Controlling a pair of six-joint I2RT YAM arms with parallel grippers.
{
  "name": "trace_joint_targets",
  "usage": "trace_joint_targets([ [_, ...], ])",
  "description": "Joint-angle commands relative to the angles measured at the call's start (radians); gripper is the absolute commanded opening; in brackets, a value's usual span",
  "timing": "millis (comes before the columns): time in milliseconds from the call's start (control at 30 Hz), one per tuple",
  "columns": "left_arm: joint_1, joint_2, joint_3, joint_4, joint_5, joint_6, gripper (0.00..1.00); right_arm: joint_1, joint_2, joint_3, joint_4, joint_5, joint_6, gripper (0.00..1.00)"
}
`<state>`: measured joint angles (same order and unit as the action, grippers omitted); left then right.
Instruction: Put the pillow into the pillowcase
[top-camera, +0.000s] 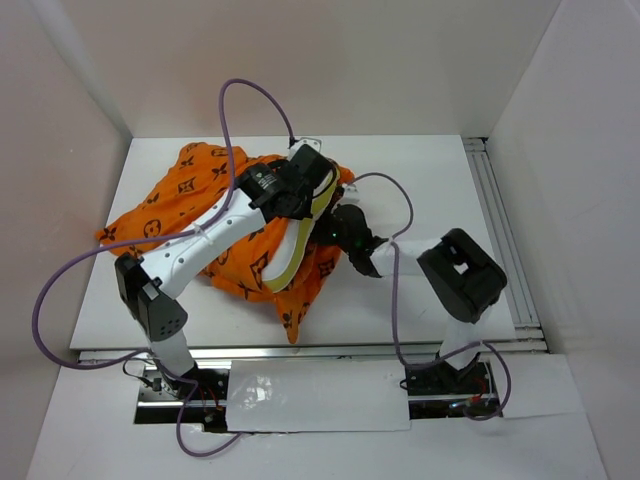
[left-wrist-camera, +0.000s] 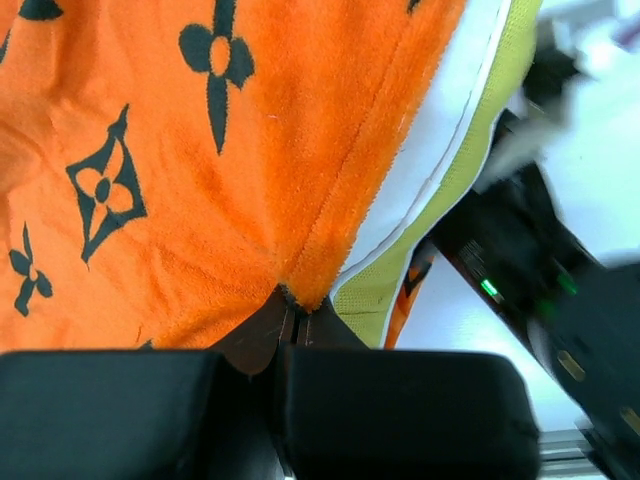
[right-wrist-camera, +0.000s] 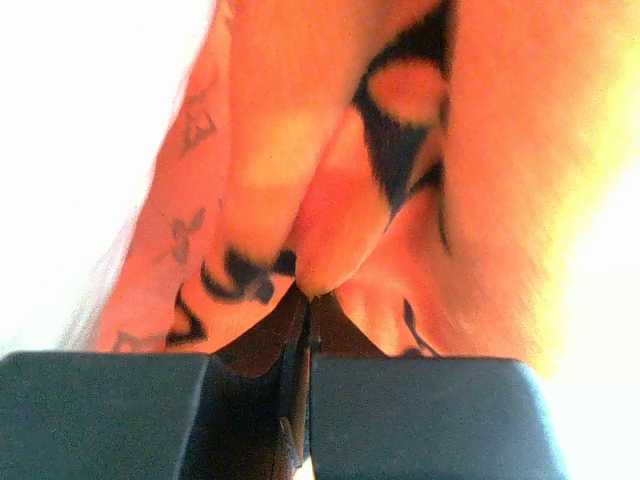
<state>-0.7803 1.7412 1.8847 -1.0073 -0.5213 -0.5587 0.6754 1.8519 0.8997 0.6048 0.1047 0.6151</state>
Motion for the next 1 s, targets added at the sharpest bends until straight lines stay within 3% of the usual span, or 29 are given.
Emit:
trace_joint_targets([
  [0,0.018,-0.025,-0.005,0.053,-0.083,-0.05,0.0,0.023,-0.197,-0.045,-0.13,0.085,-0.054,0.0],
  [133,0.073,0.033,-0.016,0.053,-0.151,-0.089,0.0,-0.022,-0.425,-0.224,-0.282,0.104,-0.043,0.0],
  [267,0.144,0.098,-0.051,0.053,-0.181,-0.131,0.0,-0.089,-0.647,-0.274,-0.494,0.148,-0.093,0.0],
  [400,0.225,0.156,-0.149,0.105,-0.204,-0.155,0.0,-0.163,-0.892,-0.294,-0.64,0.127,-0.115,0.0],
  [633,0.265,0.293,-0.177,0.115,-0.249,-0.19,0.0,-0.286,-1.097,-0.226,-0.798,0.082,-0.16,0.0],
  [700,0.265,0.323,-0.177,0.089,-0.263,-0.201,0.0,-0.327,-1.125,-0.216,-0.798,0.041,-0.188,0.0],
  [867,0.178,0.345,-0.142,0.13,-0.171,-0.109,0.01,-0.382,-1.122,-0.24,-0.587,-0.319,-0.209,0.0],
  [900,0.161,0.345,-0.142,0.13,-0.102,-0.077,0.09,-0.393,-1.105,-0.231,-0.573,-0.345,-0.209,0.0],
  [967,0.11,0.309,-0.151,0.2,-0.051,-0.037,0.14,-0.404,-1.058,-0.213,-0.541,-0.407,-0.209,0.0],
])
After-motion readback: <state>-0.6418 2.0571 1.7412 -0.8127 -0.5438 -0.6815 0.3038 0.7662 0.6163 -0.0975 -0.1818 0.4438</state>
